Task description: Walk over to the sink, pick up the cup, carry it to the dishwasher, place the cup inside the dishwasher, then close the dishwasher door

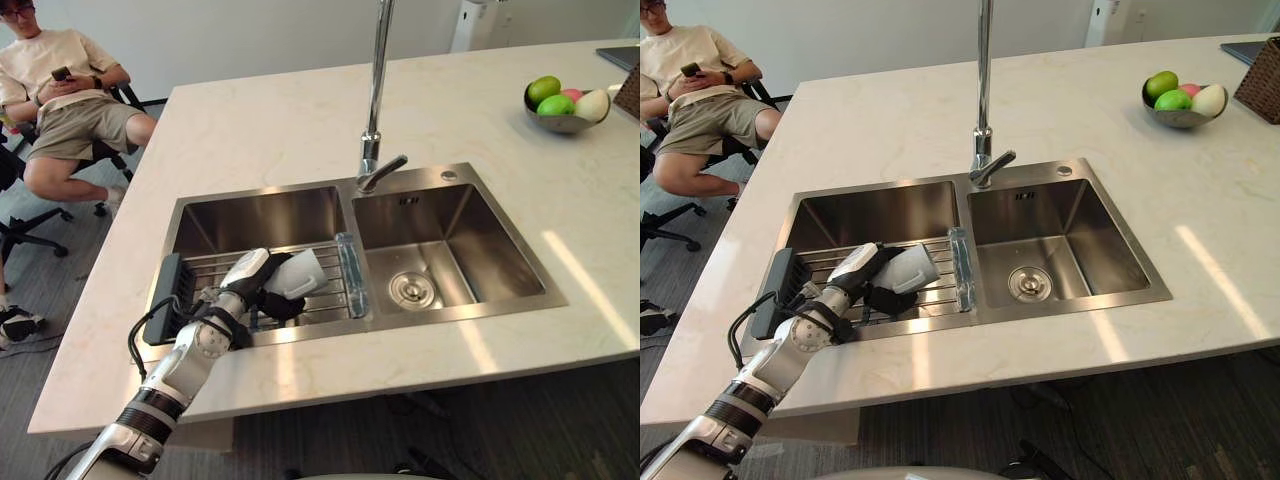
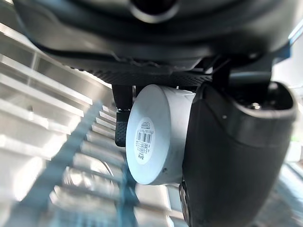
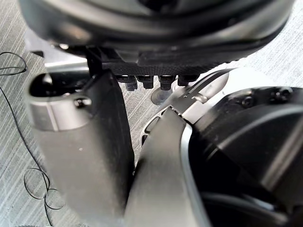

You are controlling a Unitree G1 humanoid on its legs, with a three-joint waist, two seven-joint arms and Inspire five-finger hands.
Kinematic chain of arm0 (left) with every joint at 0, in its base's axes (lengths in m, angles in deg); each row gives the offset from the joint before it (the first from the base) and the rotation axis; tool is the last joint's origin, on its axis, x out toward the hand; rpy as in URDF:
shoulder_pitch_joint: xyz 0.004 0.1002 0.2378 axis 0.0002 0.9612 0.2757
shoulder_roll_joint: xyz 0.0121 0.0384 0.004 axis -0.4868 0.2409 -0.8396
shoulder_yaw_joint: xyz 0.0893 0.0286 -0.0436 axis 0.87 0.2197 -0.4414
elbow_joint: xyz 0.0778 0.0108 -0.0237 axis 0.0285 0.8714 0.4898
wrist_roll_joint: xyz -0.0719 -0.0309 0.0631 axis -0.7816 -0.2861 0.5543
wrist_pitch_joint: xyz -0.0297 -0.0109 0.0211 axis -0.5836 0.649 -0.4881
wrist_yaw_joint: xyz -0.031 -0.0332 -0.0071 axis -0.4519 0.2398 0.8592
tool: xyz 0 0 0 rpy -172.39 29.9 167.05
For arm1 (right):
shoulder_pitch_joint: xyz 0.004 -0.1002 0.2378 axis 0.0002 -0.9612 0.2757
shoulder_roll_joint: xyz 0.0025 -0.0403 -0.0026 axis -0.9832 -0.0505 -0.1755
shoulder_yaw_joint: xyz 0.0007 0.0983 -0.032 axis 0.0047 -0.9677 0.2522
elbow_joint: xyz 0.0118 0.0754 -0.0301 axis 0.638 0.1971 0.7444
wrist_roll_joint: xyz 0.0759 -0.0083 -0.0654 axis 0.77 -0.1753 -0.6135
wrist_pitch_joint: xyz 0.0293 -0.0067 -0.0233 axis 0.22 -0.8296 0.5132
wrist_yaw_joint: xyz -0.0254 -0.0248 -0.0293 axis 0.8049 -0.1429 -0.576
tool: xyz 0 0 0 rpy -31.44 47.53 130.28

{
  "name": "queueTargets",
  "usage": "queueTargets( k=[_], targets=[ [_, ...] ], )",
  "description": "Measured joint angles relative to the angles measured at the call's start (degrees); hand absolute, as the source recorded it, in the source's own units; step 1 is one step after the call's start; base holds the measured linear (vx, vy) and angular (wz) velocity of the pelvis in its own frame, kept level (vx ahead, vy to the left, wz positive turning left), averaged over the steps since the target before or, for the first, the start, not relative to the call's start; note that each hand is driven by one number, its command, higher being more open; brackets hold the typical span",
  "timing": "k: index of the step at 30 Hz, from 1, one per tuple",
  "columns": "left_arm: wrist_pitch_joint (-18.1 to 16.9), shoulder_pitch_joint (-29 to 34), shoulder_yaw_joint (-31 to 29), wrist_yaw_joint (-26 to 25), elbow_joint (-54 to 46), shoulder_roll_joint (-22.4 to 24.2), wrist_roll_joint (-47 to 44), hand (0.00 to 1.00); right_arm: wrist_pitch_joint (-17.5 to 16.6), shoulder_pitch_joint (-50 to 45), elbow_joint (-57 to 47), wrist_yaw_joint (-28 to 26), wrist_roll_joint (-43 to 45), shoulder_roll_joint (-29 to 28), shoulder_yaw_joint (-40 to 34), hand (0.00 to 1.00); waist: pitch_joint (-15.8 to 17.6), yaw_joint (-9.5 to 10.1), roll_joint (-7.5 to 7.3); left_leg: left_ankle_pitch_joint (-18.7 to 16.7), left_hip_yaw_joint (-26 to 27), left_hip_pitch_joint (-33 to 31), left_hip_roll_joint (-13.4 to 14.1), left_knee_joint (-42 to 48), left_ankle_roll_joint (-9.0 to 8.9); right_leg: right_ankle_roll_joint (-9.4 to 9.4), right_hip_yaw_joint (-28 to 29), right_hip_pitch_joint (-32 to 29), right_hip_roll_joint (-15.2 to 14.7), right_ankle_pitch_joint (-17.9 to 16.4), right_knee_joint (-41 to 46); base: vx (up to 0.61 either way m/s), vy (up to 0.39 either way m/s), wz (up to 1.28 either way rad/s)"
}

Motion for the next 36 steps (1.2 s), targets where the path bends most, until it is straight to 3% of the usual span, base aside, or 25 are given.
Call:
queueTargets(
  k=[2,8,11,16,21,22,23,25,26,28,29,30,32,34,36],
  targets=[
    [-0.1,0.5,-1.0,0.2,-2.0,0.2,-2.7,0.00,0.0,-0.3,0.0,-0.3,-0.3,0.1,0.0,1.00,0.0,1.07,-0.03,0.2,-0.6,-0.1,0.0,0.0,0.03,0.00,-0.8,0.3,0.0,0.0,0.0,-0.02,-0.025,0.16],
    [-1.6,6.4,-12.5,0.5,-12.4,0.8,-13.3,0.00,0.0,-0.4,0.8,-1.8,-3.2,0.7,-0.1,1.00,0.0,3.62,-0.05,1.2,-4.1,-0.4,0.0,0.0,0.18,-0.19,-4.0,2.0,0.0,-0.7,0.4,-0.05,-0.028,0.29],
    [-2.2,8.6,-19.5,1.3,-17.5,2.9,-21.8,0.00,0.0,-0.3,1.9,-3.0,-4.7,0.9,-1.0,1.00,0.1,5.63,-0.12,1.6,-5.9,-1.4,0.1,0.6,0.21,-0.31,-5.3,1.7,-0.1,-1.8,2.3,-0.05,-0.020,0.32],
    [-4.7,14.0,-32.3,1.3,-22.7,5.4,-34.0,0.00,0.2,1.2,3.4,-4.8,-9.1,1.6,-2.0,1.00,0.3,8.11,0.15,-1.8,-9.6,-7.5,1.1,11.0,0.21,-0.90,-8.2,1.2,0.0,-3.6,5.0,-0.05,-0.019,0.29],
    [-6.1,19.3,-44.2,-1.3,-25.6,10.3,-40.3,0.00,0.7,1.3,4.8,-5.9,-13.9,1.9,-5.7,1.00,0.7,10.59,1.19,-0.4,-12.9,-8.6,0.7,9.4,0.70,-1.57,-13.5,2.1,-0.3,-5.6,7.1,-0.08,-0.032,0.51],
    [-6.2,19.6,-46.0,-1.7,-26.1,10.8,-41.2,0.00,0.6,1.3,4.9,-5.9,-15.6,1.7,-6.9,1.00,0.7,10.55,1.14,-0.3,-12.0,-8.9,0.4,8.3,3.10,-1.29,-15.7,2.4,-0.8,-5.8,7.5,-0.05,-0.019,1.50],
    [-6.3,19.5,-48.0,-2.1,-26.1,10.9,-41.9,0.00,0.0,0.9,4.7,-5.9,-17.2,1.4,-9.3,1.00,0.6,10.01,0.97,-0.1,-3.7,-9.6,1.8,7.8,5.80,-0.46,-20.7,3.2,-2.0,-5.7,8.1,-0.01,0.006,1.58],
    [-6.8,19.3,-48.8,-2.0,-26.1,10.9,-42.3,0.00,-0.6,0.6,4.7,-5.9,-17.8,1.8,-10.3,1.00,0.8,9.86,1.55,1.2,1.8,-10.0,2.7,7.6,6.42,0.07,-24.2,3.6,-3.0,-6.1,9.0,0.03,0.076,1.53],
    [-7.4,19.4,-49.8,-1.9,-26.1,10.9,-43.5,0.00,-1.2,0.2,4.6,-5.8,-17.8,2.9,-11.5,1.00,1.0,10.45,2.69,3.4,4.9,-10.2,2.4,6.9,6.33,0.55,-28.2,4.0,-4.6,-7.3,12.1,0.04,0.139,1.34],
    [-7.8,19.4,-50.9,-1.9,-26.1,10.9,-43.6,0.00,-1.5,0.2,4.2,-5.8,-17.7,3.2,-12.2,1.00,1.1,11.09,2.78,3.0,6.2,-10.3,1.8,6.6,7.04,-0.07,-29.8,4.2,-5.9,-8.1,14.1,0.03,0.153,0.95],
    [-8.4,19.1,-51.7,-1.9,-25.9,10.9,-44.3,0.00,-2.0,0.1,3.6,-5.9,-17.3,2.9,-12.3,1.00,1.2,11.02,2.57,2.0,9.0,-10.3,1.6,6.9,7.45,-0.05,-31.2,4.8,-6.7,-8.4,14.6,0.03,0.162,1.24],
    [-9.7,17.9,-51.9,-1.8,-25.2,10.8,-45.5,0.00,-2.7,0.1,3.0,-6.0,-15.5,2.6,-12.3,1.00,1.3,10.26,2.26,1.3,15.3,-10.3,1.9,7.8,7.41,-0.02,-33.3,5.8,-7.4,-9.0,14.1,0.04,0.153,1.35],
    [-11.1,16.3,-51.2,-1.5,-23.8,10.8,-45.9,0.00,-3.0,0.2,3.0,-5.9,-12.8,2.8,-12.4,1.00,1.4,9.38,2.25,1.3,19.1,-10.3,1.5,7.9,7.38,1.00,-33.9,6.7,-8.0,-10.5,13.4,0.04,0.135,1.29],
    [-11.7,16.0,-50.4,-1.6,-23.4,10.9,-46.2,0.00,-3.4,0.6,2.9,-5.2,-10.9,2.7,-12.5,1.00,1.5,8.94,2.33,1.8,19.9,-10.0,-0.6,7.2,8.02,2.03,-34.4,7.8,-9.3,-11.0,14.1,0.03,0.123,0.92],
    [-11.8,15.8,-48.0,-2.6,-23.5,11.0,-45.7,0.00,-3.4,0.2,2.5,-5.0,-10.9,2.2,-12.8,1.00,1.5,8.88,2.18,3.0,18.4,-9.0,-2.5,5.6,7.58,2.54,-35.6,9.3,-10.1,-10.5,14.5,0.07,0.092,0.51]
  ],
)
